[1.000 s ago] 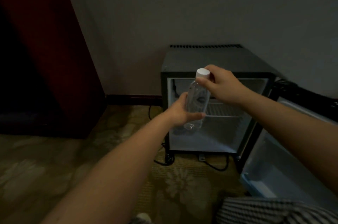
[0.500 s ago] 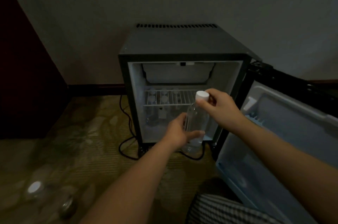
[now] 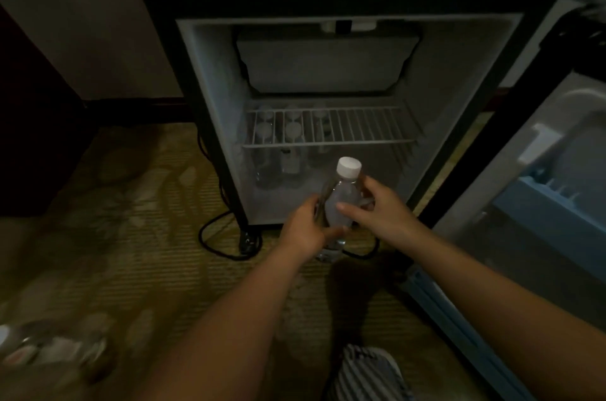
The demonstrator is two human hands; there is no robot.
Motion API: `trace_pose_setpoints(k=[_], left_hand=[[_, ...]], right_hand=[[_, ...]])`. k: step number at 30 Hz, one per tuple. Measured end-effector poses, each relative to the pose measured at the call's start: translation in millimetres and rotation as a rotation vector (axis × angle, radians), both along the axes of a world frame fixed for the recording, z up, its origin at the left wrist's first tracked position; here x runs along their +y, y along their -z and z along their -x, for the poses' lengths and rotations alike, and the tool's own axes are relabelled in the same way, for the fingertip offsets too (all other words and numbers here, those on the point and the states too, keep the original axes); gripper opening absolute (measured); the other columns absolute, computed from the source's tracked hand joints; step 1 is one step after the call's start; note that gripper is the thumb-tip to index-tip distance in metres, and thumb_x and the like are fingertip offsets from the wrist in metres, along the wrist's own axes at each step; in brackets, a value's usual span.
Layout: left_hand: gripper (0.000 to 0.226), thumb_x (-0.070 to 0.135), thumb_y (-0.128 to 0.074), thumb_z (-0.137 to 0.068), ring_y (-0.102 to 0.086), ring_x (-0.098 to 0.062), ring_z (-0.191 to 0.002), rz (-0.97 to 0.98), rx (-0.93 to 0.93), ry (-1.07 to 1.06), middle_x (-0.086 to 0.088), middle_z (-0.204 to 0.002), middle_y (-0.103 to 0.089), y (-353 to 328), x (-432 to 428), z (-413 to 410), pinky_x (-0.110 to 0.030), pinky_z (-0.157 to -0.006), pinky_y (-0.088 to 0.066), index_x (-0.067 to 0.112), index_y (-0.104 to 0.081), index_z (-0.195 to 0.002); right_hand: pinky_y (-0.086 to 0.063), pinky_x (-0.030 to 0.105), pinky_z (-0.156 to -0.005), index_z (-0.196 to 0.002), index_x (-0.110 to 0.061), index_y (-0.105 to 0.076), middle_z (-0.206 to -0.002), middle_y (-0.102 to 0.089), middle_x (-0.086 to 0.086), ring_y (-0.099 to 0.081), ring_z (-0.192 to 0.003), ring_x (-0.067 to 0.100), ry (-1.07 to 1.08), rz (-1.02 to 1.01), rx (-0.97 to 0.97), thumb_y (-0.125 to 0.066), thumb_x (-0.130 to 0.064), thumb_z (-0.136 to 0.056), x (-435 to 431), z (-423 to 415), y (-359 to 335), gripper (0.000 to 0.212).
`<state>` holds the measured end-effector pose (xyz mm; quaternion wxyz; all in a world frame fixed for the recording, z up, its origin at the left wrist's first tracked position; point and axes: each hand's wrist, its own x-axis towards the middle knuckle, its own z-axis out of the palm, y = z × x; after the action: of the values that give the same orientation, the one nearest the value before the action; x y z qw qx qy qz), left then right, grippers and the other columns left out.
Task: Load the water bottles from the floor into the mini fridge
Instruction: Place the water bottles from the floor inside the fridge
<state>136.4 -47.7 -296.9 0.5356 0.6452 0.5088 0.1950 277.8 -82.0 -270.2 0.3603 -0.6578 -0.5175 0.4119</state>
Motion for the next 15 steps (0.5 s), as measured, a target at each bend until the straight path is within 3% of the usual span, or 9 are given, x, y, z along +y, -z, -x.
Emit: trace_pose_setpoints(k=[4, 7, 10, 15], left_hand=[[0.054, 0.015, -0.075, -0.076, -0.056, -0.011, -0.106, 0.049, -0.019, 0.016, 0.008, -0.107, -0.058, 22, 17, -5, -0.026, -0.089, -0.046, 0.019, -0.049, -0.123], [0.053, 0.019, -0.074, -0.077, -0.055, -0.011, -0.105, 0.05, -0.002, 0.021, 0.007, -0.108, -0.057, 35, 30, -8, -0.025, -0.086, -0.048, 0.019, -0.048, -0.124], [0.051, 0.017, -0.072, -0.079, -0.053, -0.008, -0.101, 0.081, -0.038, 0.038, 0.007, -0.109, -0.055, 45, 40, -11, -0.01, -0.07, -0.045, 0.016, -0.048, -0.124], [0.054, 0.021, -0.07, -0.081, -0.055, -0.015, -0.109, 0.104, -0.031, 0.07, -0.002, -0.123, -0.058, 60, 63, -14, -0.022, -0.081, -0.047, 0.017, -0.048, -0.129]], right_hand=[[-0.049, 0.046, -0.097, -0.12, -0.036, -0.046, -0.122, -0.06, -0.002, -0.059, -0.111, 0.019, 0.007, 0.035, 0.059, -0.069, -0.028, -0.082, 20, -3, 26, 0.045], [-0.05, 0.044, -0.097, -0.123, -0.03, -0.049, -0.122, -0.059, -0.004, -0.059, -0.111, 0.017, -0.005, 0.052, 0.031, -0.067, -0.028, -0.084, 33, -7, 39, 0.043], [-0.05, 0.042, -0.097, -0.119, -0.029, -0.052, -0.12, -0.061, -0.003, -0.06, -0.111, 0.018, 0.004, 0.067, -0.006, -0.067, -0.029, -0.084, 48, -13, 50, 0.038], [-0.047, 0.032, -0.095, -0.129, -0.019, -0.049, -0.121, -0.06, -0.003, -0.056, -0.113, 0.016, -0.005, 0.089, -0.09, -0.066, -0.029, -0.084, 68, -19, 65, 0.049]])
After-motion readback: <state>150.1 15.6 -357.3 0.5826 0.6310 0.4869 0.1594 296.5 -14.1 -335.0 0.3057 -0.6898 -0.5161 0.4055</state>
